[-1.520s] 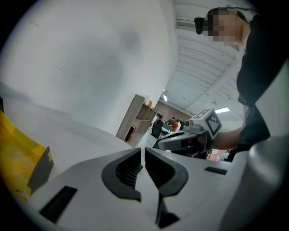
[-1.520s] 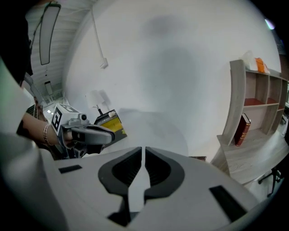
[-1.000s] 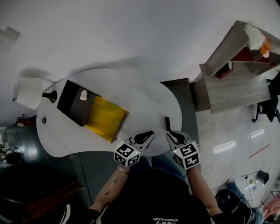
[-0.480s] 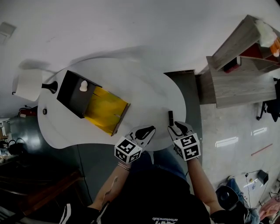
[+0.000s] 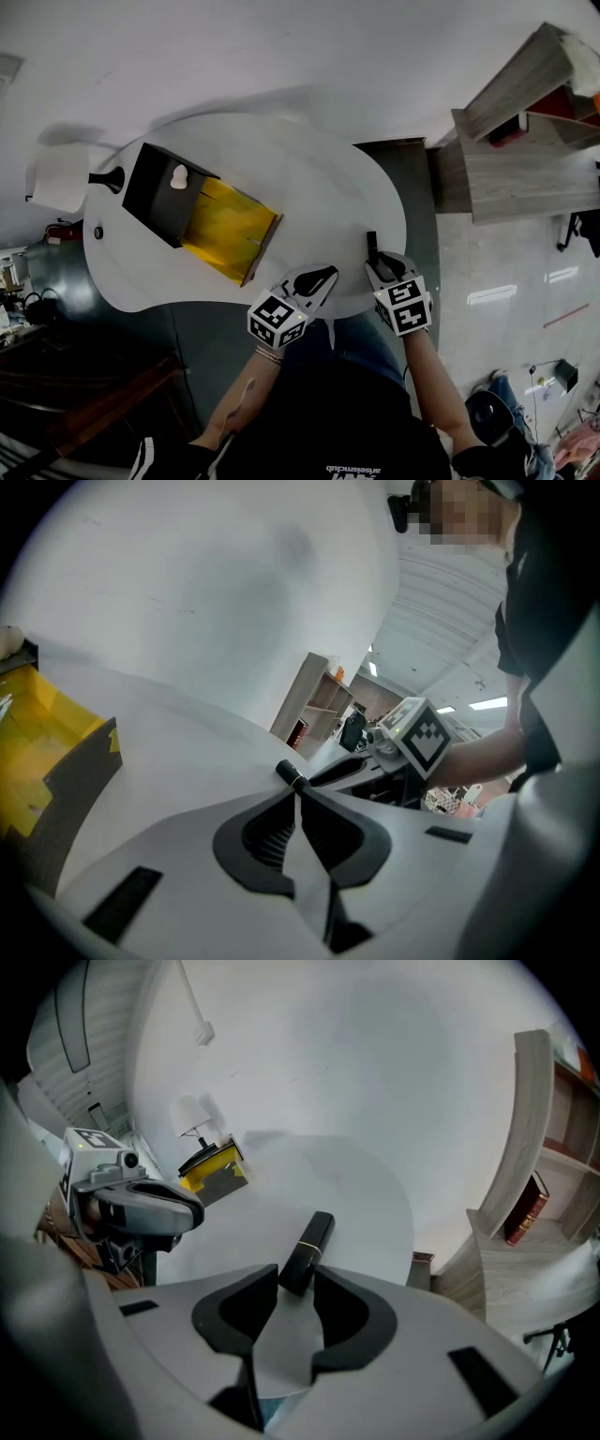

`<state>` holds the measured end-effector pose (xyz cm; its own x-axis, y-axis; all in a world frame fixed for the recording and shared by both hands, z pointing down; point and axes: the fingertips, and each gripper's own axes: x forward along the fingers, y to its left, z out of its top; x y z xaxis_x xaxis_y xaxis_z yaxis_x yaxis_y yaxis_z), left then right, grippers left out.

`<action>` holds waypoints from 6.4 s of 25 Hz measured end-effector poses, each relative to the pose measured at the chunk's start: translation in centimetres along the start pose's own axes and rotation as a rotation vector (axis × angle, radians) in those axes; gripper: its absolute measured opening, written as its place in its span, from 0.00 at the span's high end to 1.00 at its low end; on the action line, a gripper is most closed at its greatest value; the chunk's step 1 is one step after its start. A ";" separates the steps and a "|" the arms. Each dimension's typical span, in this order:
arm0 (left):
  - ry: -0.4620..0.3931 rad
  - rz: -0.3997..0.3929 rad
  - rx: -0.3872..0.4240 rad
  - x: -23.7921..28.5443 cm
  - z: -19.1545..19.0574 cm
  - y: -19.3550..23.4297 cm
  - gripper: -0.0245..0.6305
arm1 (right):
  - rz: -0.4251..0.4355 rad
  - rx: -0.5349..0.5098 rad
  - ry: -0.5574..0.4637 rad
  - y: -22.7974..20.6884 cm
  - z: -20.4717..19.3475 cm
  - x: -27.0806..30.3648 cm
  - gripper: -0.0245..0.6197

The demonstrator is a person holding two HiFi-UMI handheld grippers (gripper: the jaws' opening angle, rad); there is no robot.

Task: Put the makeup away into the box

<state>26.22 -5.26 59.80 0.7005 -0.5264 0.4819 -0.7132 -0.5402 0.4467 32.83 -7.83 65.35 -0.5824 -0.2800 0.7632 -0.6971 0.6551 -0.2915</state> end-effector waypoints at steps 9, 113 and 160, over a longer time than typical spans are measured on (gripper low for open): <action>-0.020 0.016 0.002 -0.8 0.8 0.3 0.93 | 0.036 -0.012 -0.021 0.1 0.8 -0.8 0.79; -0.286 0.324 -0.190 -34.9 -3.4 30.4 0.93 | 0.214 -0.458 0.296 31.1 16.0 22.0 0.80; -0.371 0.417 0.154 -33.8 8.7 20.0 0.93 | 0.177 -0.361 -0.282 27.5 24.5 4.7 0.91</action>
<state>-11.48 -3.98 45.87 0.3425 -0.8954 0.2845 -0.9385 -0.3120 0.1476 0.68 -8.30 46.85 -0.8041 -0.2890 0.5195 -0.4167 0.8973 -0.1458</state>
